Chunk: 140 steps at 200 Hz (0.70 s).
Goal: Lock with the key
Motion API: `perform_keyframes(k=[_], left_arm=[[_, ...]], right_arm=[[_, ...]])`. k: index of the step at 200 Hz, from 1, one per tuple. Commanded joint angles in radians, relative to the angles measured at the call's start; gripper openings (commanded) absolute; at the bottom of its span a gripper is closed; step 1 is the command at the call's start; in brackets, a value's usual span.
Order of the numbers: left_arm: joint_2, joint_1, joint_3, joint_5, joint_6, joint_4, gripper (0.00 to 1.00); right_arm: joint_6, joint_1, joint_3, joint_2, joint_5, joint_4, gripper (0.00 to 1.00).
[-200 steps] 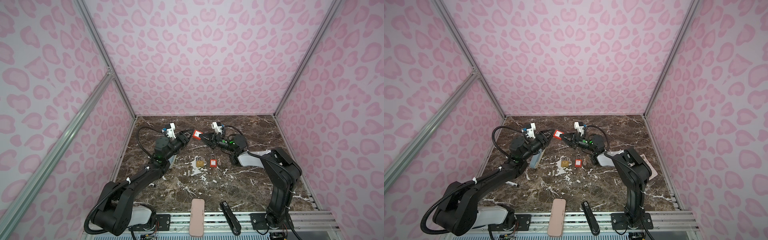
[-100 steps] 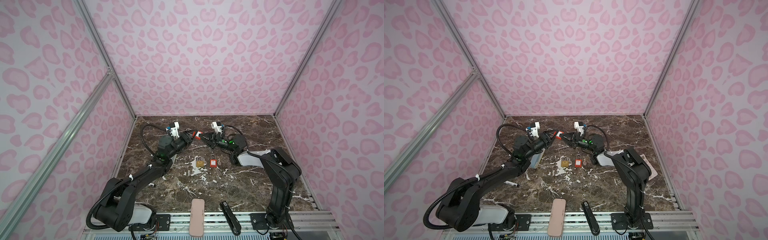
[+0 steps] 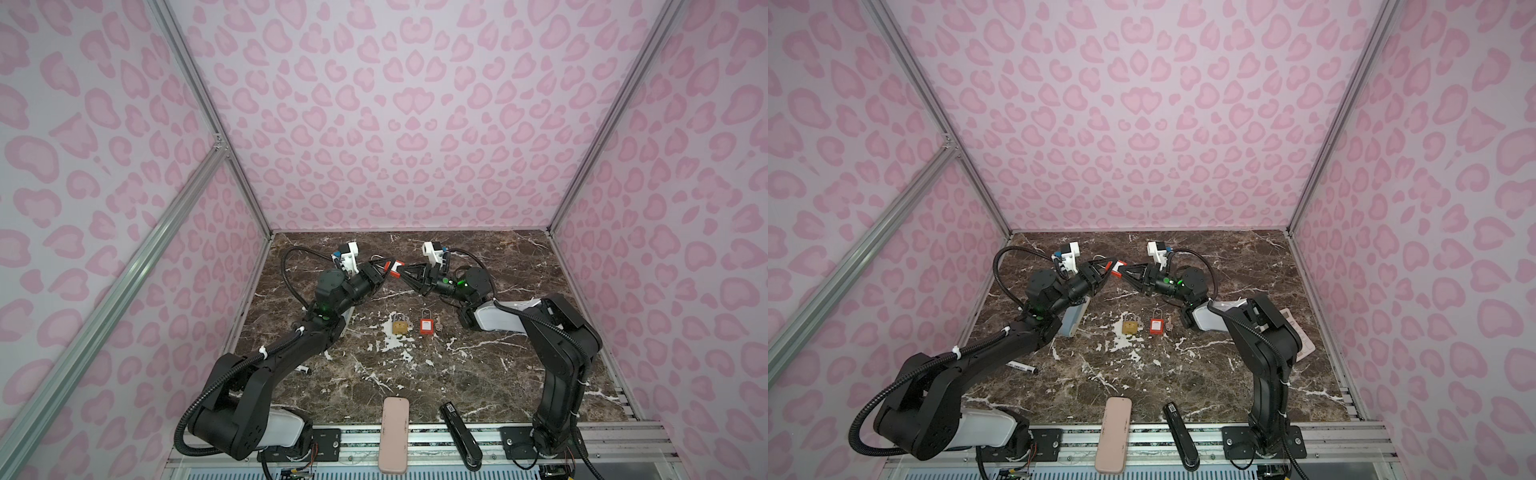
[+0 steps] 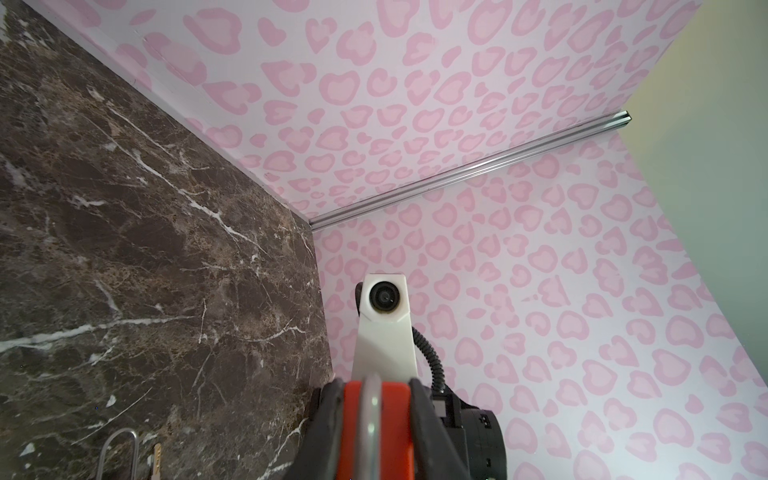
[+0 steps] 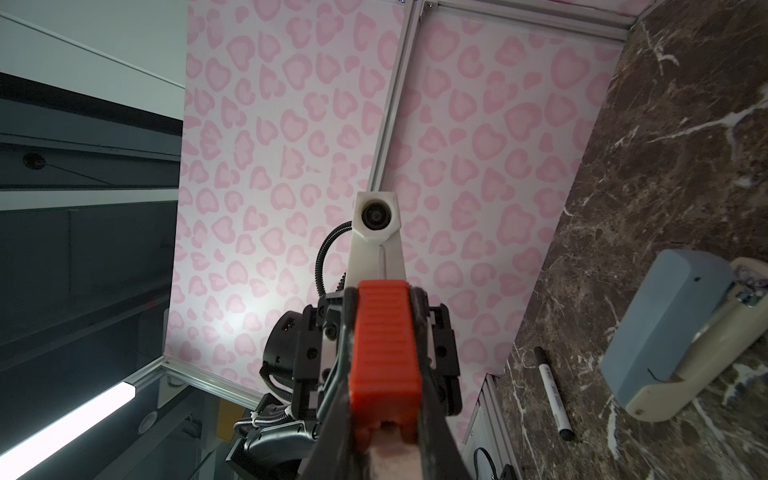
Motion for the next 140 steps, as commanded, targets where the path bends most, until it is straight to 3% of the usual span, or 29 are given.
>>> perform_keyframes(k=[1,35,91,140], left_arm=[[0.003,-0.001,0.018,0.012,0.012,0.043,0.06],[-0.001,0.010,0.020,0.015,0.010,0.043,0.06],[-0.005,0.017,0.024,0.019,0.009,0.041,0.05],[-0.009,0.017,0.022,0.016,0.009,0.041,0.05]], right_arm=[[-0.004,-0.002,0.000,0.003,-0.009,0.030,0.36],[0.003,-0.019,-0.022,-0.005,-0.008,0.050,0.48],[0.017,-0.039,-0.066,-0.010,-0.009,0.079,0.48],[0.017,-0.034,-0.076,-0.010,-0.010,0.083,0.41]])
